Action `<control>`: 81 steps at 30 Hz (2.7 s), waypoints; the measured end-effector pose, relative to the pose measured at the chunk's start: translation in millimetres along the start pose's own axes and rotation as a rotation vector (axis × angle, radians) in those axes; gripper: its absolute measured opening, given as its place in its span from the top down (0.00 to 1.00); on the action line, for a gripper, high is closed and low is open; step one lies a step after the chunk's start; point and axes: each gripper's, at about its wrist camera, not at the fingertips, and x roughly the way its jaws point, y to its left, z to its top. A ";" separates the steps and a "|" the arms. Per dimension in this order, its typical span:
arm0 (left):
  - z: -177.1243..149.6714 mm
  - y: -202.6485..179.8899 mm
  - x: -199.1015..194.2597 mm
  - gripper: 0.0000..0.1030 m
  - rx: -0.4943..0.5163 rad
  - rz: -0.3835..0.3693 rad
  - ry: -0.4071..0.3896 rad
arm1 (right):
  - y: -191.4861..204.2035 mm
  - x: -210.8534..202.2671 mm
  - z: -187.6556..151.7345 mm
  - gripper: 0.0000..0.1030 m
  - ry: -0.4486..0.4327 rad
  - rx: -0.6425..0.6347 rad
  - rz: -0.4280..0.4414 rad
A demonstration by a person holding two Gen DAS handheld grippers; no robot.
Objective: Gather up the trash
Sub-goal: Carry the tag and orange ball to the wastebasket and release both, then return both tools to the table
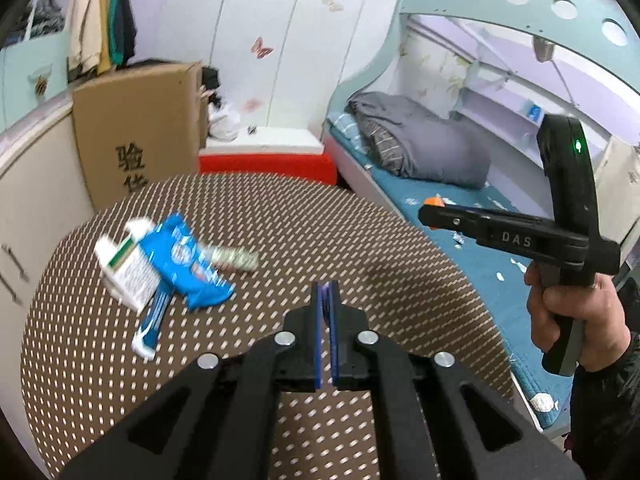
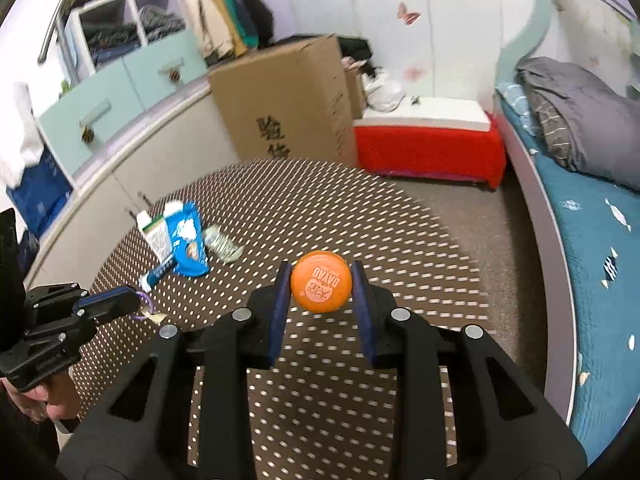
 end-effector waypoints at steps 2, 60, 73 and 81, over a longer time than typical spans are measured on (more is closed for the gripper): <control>12.4 -13.1 -1.1 0.97 0.027 -0.015 -0.019 | -16.2 -18.9 2.8 0.71 -0.034 0.029 -0.011; 53.3 -282.6 285.4 0.11 0.330 -0.171 0.341 | -327.0 -88.4 -156.0 0.12 -0.064 0.778 -0.246; 61.4 -246.8 207.7 0.08 0.300 -0.129 0.200 | -284.2 -93.0 -127.1 0.06 -0.069 0.710 -0.279; 64.2 -218.3 156.4 0.07 0.243 -0.134 0.132 | -238.3 -95.1 -95.1 0.06 -0.081 0.617 -0.257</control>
